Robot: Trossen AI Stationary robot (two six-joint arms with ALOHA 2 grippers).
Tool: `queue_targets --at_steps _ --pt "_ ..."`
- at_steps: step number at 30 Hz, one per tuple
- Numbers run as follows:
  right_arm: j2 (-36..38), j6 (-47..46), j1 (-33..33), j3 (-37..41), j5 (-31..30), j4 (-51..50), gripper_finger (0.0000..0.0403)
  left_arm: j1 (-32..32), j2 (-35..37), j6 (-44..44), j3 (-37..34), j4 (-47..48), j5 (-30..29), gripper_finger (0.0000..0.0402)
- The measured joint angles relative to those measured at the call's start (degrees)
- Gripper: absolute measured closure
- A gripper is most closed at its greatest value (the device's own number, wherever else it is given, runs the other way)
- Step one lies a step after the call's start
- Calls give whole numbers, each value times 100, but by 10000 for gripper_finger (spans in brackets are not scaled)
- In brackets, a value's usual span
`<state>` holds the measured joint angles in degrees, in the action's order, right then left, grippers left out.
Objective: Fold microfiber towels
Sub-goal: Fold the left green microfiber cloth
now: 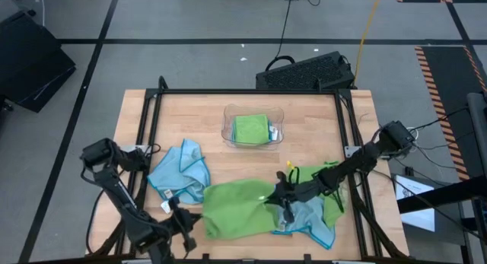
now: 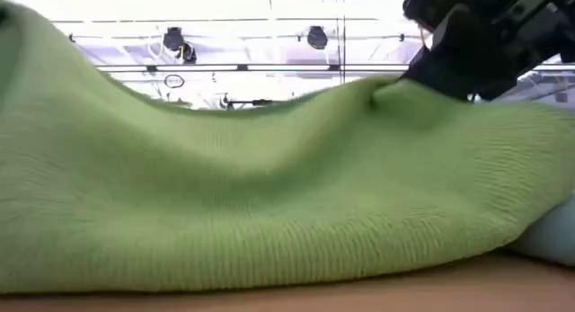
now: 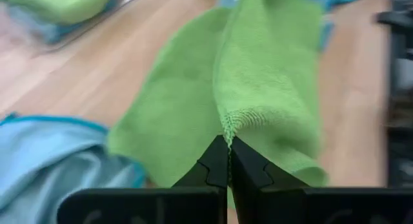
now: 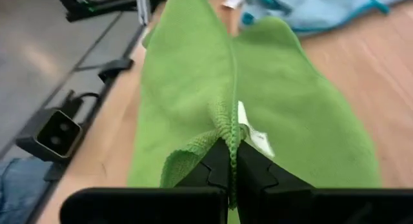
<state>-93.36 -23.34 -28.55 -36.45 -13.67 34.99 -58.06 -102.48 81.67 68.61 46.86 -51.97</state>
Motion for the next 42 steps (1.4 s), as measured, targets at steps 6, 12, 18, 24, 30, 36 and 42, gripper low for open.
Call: queue_targets --at_steps 6,12,18,24,30,36,42 --pt "2 -246 228 0 -2 -732 401 378 0 58 -384 -47 252 394" --pt "2 -286 504 0 -2 -1159 401 819 0 14 -707 -49 406 391" --pt "2 -205 668 0 6 -1174 401 1121 2 -28 -891 -66 1025 391" --pt "2 -216 701 1 -46 -1172 387 1254 2 -5 -969 -126 1146 365" --pt "43 -325 729 2 -310 -1186 315 1358 7 15 -971 -197 1075 324" --pt "591 -568 732 0 -306 -2034 248 1355 34 141 -775 -221 1199 260" --pt "1392 -914 383 -1 -873 -3690 234 1150 338 242 -437 -33 1273 221"
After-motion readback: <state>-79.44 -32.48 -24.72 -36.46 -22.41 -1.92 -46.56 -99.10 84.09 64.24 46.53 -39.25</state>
